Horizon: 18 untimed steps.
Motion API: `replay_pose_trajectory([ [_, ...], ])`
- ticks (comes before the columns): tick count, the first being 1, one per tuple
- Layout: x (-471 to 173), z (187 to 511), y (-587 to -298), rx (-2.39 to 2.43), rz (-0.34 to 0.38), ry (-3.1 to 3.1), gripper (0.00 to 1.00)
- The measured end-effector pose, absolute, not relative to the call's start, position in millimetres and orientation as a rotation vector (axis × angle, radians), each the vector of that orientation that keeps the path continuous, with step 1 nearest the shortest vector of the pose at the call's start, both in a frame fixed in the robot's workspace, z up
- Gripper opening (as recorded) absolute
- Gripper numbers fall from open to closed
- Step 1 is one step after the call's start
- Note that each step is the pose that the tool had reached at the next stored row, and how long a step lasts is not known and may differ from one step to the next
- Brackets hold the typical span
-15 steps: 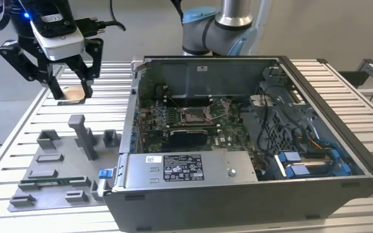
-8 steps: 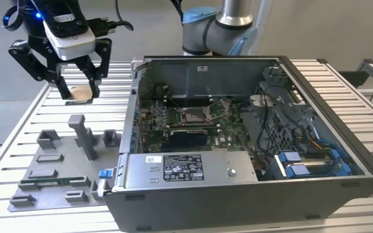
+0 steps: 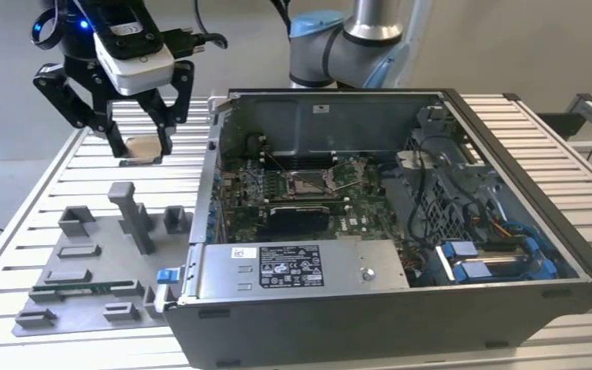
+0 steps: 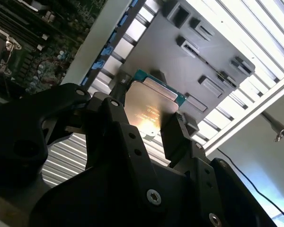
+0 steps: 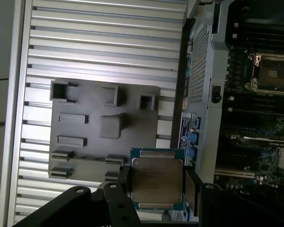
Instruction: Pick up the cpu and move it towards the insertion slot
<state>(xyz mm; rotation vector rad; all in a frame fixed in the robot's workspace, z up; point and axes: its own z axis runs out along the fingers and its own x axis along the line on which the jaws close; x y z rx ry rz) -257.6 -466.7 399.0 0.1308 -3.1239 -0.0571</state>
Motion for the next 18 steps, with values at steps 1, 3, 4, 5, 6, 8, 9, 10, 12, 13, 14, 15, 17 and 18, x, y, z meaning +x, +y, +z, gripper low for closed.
replay_pose_trajectory([
  [1,-255.7,399.0,-466.7,0.131,-0.057,-3.124,0.0],
  [3,-251.5,399.1,-466.7,0.131,-0.057,-3.124,0.0],
  [4,-249.6,399.1,-466.7,0.131,-0.057,-3.124,0.0],
  [5,-247.6,399.1,-466.7,0.131,-0.057,-3.124,0.0],
  [6,-245.6,399.1,-466.7,0.131,-0.057,-3.124,0.0],
  [8,-241.8,399.1,-466.7,0.131,-0.057,-3.124,0.0],
  [9,-239.8,399.1,-466.7,0.131,-0.057,-3.124,0.0],
  [10,-237.4,399.1,-466.7,0.131,-0.057,-3.124,0.0],
  [12,-231.3,399.1,-466.7,0.131,-0.057,-3.124,0.0],
  [13,-228.2,399.0,-466.7,0.131,-0.057,-3.124,0.0],
  [14,-224.8,399.1,-466.7,0.131,-0.057,-3.124,0.0],
  [15,-221.3,399.1,-466.7,0.131,-0.057,-3.124,0.0],
  [17,-214.5,399.1,-466.7,0.131,-0.057,-3.124,0.0],
  [18,-211.3,399.1,-466.7,0.131,-0.057,-3.124,0.0],
])
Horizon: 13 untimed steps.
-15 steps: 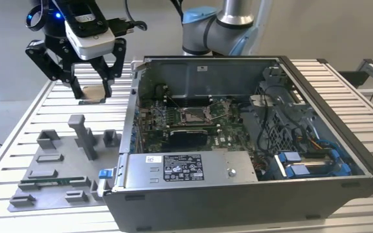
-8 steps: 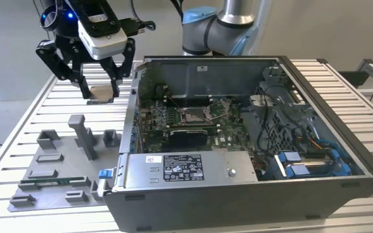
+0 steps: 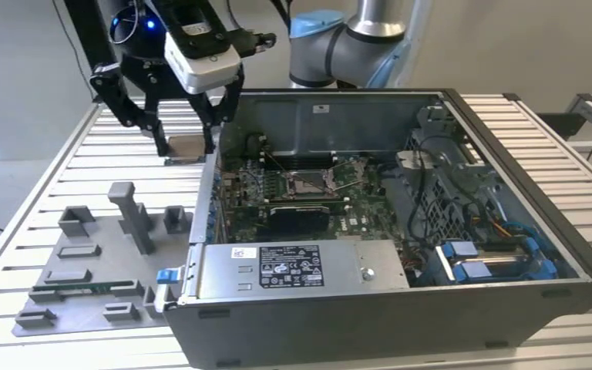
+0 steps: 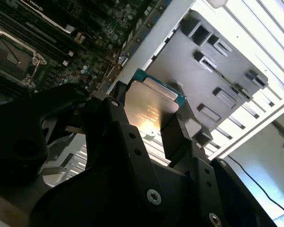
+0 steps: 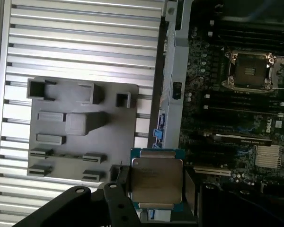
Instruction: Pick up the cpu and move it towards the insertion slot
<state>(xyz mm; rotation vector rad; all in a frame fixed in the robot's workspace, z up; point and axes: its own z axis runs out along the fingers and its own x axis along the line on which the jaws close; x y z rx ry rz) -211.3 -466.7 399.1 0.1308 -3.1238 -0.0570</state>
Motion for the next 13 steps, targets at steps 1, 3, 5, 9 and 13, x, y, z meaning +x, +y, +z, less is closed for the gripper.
replay_pose_trajectory([
  [1,-208.1,399.1,-466.7,0.131,-0.057,-3.124,0.0],
  [3,-201.8,399.1,-466.7,0.131,-0.057,-3.124,0.0],
  [5,-195.4,399.1,-466.7,0.131,-0.057,-3.124,0.0],
  [9,-182.5,399.1,-466.7,0.131,-0.057,-3.124,0.0],
  [13,-168.7,399.1,-466.7,0.131,-0.057,-3.124,0.0],
])
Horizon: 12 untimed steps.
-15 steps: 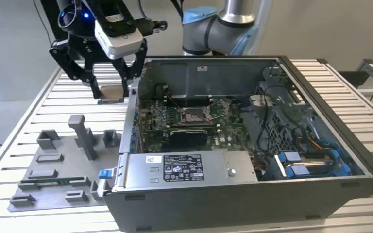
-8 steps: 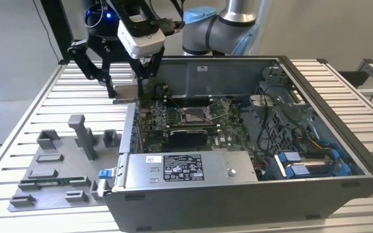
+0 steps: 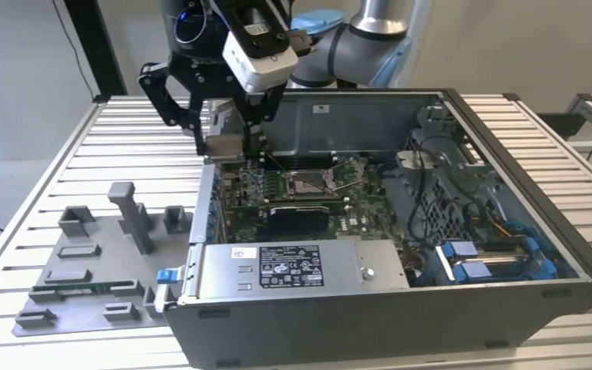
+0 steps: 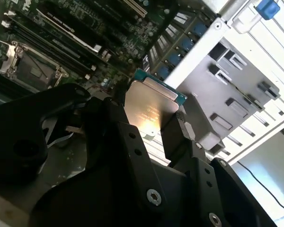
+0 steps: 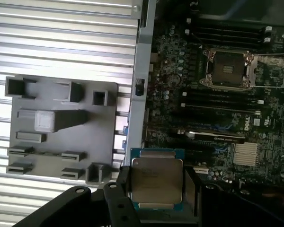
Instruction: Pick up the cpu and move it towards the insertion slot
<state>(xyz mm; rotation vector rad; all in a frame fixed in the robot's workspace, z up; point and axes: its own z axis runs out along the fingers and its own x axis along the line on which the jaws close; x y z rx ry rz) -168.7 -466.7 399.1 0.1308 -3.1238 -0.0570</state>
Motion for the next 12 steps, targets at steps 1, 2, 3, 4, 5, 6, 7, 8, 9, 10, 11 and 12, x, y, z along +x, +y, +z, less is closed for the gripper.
replay_pose_trajectory([
  [1,-165.7,399.1,-466.7,0.131,-0.057,-3.124,0.0],
  [2,-162.6,399.1,-466.7,0.131,-0.057,-3.124,0.0],
  [3,-159.2,399.1,-466.7,0.131,-0.057,-3.124,0.0],
  [4,-156.1,399.1,-466.7,0.131,-0.057,-3.124,0.0],
  [5,-153.1,399.1,-466.7,0.131,-0.057,-3.124,0.0],
  [6,-150.0,399.1,-466.7,0.131,-0.057,-3.124,0.0],
  [7,-146.7,399.0,-466.7,0.131,-0.057,-3.124,0.0],
  [8,-143.6,399.1,-466.7,0.131,-0.057,-3.124,0.0],
  [9,-140.3,399.1,-466.7,0.131,-0.057,-3.124,0.0],
  [10,-136.9,399.1,-466.7,0.131,-0.057,-3.124,0.0],
  [11,-133.5,399.1,-466.7,0.131,-0.057,-3.124,0.0],
  [12,-129.9,399.1,-466.7,0.131,-0.057,-3.124,0.0],
])
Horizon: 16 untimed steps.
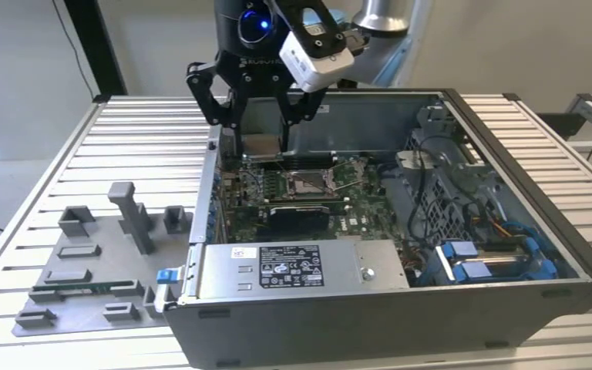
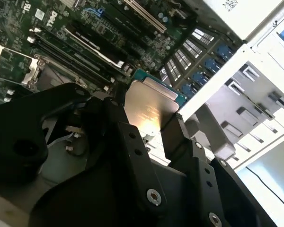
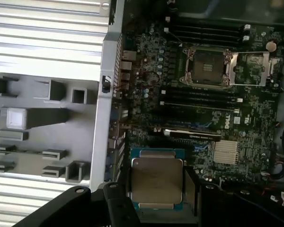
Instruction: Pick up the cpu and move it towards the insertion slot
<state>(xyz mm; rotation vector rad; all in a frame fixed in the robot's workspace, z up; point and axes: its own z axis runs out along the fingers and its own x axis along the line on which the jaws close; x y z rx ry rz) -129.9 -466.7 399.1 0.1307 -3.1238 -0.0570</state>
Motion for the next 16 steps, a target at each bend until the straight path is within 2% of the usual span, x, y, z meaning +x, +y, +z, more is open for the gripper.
replay_pose_trajectory([
  [16,-79.6,399.1,-466.7,0.131,-0.057,-3.124,0.0],
])
